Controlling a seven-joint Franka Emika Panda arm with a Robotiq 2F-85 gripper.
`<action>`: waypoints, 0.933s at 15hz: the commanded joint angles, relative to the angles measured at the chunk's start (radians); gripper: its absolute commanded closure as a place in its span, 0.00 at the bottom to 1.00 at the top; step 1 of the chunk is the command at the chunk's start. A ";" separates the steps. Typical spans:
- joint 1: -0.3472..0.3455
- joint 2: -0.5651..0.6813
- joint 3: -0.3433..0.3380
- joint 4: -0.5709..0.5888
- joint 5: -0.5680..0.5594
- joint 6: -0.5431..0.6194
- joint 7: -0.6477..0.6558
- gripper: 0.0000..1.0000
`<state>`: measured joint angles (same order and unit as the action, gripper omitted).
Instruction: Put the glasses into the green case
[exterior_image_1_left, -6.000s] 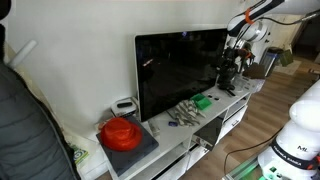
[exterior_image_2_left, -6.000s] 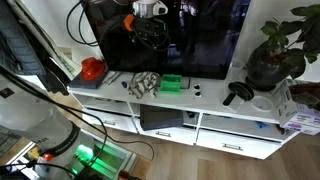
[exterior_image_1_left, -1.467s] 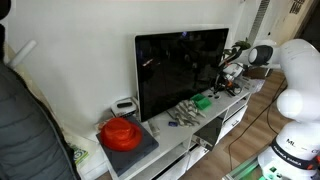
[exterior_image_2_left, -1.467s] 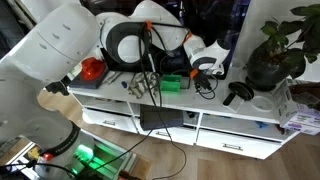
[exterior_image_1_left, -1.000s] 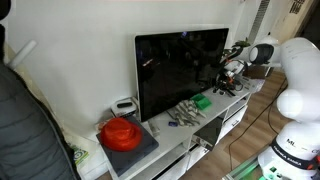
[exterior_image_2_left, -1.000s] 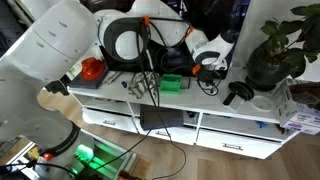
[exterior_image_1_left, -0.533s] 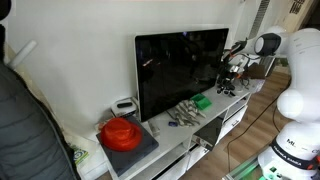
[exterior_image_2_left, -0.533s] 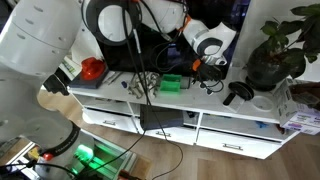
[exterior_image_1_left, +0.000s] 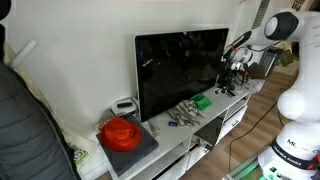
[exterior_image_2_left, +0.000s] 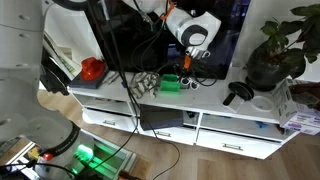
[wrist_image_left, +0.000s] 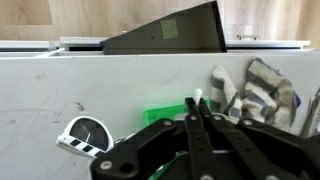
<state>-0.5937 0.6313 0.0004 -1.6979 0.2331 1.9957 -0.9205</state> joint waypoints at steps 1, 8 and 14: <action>0.038 -0.035 -0.032 -0.041 0.019 -0.006 -0.057 0.96; 0.069 -0.125 -0.043 -0.156 0.021 -0.006 -0.122 0.99; 0.160 -0.155 -0.022 -0.217 0.007 0.039 -0.223 0.99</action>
<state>-0.4847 0.5054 -0.0169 -1.8629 0.2365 2.0021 -1.0898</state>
